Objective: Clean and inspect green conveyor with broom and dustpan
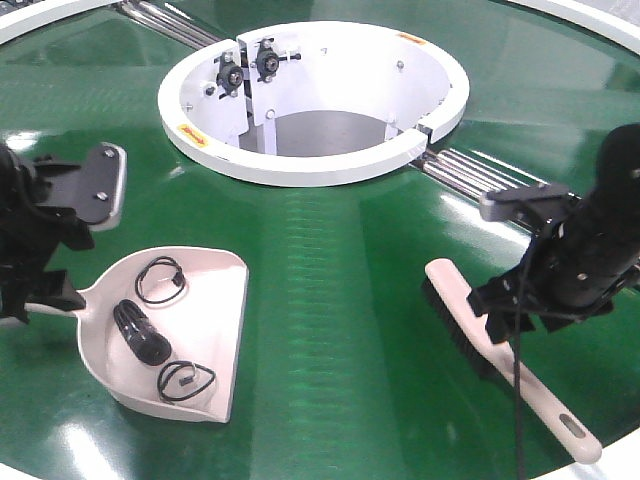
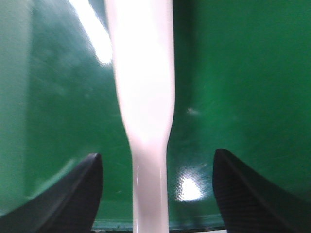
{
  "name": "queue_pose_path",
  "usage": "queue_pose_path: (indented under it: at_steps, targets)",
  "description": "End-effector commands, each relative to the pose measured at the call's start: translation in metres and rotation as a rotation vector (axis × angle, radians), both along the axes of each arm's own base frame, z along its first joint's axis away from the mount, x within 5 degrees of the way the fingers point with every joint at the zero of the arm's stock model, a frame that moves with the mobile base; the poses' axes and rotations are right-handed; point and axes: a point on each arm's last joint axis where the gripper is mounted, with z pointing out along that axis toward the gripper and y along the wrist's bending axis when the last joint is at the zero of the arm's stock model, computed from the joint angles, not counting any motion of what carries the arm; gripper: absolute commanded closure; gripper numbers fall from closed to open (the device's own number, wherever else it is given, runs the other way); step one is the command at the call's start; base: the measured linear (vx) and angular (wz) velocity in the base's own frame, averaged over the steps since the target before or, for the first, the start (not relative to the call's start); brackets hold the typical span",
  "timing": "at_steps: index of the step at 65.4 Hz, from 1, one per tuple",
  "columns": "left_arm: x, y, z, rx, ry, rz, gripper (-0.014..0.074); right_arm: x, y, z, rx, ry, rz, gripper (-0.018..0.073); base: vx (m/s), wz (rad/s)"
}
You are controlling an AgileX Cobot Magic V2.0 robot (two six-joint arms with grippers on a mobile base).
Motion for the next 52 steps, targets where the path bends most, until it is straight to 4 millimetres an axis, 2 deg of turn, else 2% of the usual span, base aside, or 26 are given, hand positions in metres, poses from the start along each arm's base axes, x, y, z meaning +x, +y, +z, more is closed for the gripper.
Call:
queue_pose_path:
  at_steps: [1, 9, 20, 24, 33, 40, 46, 52]
  targets:
    - [-0.024, -0.002, 0.043, -0.081, -0.137, 0.009, 0.0129, -0.008, -0.004, 0.043, 0.028, -0.209, 0.003, 0.0087, 0.0, 0.0]
    - [-0.052, -0.003, 0.074, -0.18, -0.237, 0.055, 0.0162, -0.023, -0.007, 0.074, 0.058, -0.382, 0.001, 0.0088, 0.0, 0.0]
    - [-0.088, 0.001, 0.115, -0.35, -0.426, 0.233, 0.0204, -0.054, -0.012, 0.113, 0.1, -0.643, 0.003, 0.0088, 0.0, 0.0]
    - [-0.102, 0.003, 0.129, -0.411, -0.492, 0.292, 0.0215, -0.067, -0.015, 0.12, 0.111, -0.737, 0.005, 0.0088, 0.0, 0.0]
    - [-0.132, 0.009, 0.153, -0.6, -0.619, 0.459, 0.0235, -0.1, -0.021, 0.121, 0.131, -0.897, 0.009, 0.0088, 0.0, 0.0]
    - [-0.153, 0.015, 0.154, -0.763, -0.681, 0.61, 0.0242, -0.122, -0.025, 0.115, 0.139, -0.983, 0.011, 0.0088, 0.0, 0.0]
    - [-0.165, 0.021, 0.137, -0.824, -0.7, 0.712, 0.0242, -0.142, -0.029, 0.112, 0.152, -1.047, 0.007, 0.0088, 0.0, 0.0]
    - [-0.176, 0.027, 0.109, -0.845, -0.731, 0.775, 0.0242, -0.157, -0.031, 0.106, 0.163, -1.096, 0.003, 0.0088, 0.0, 0.0]
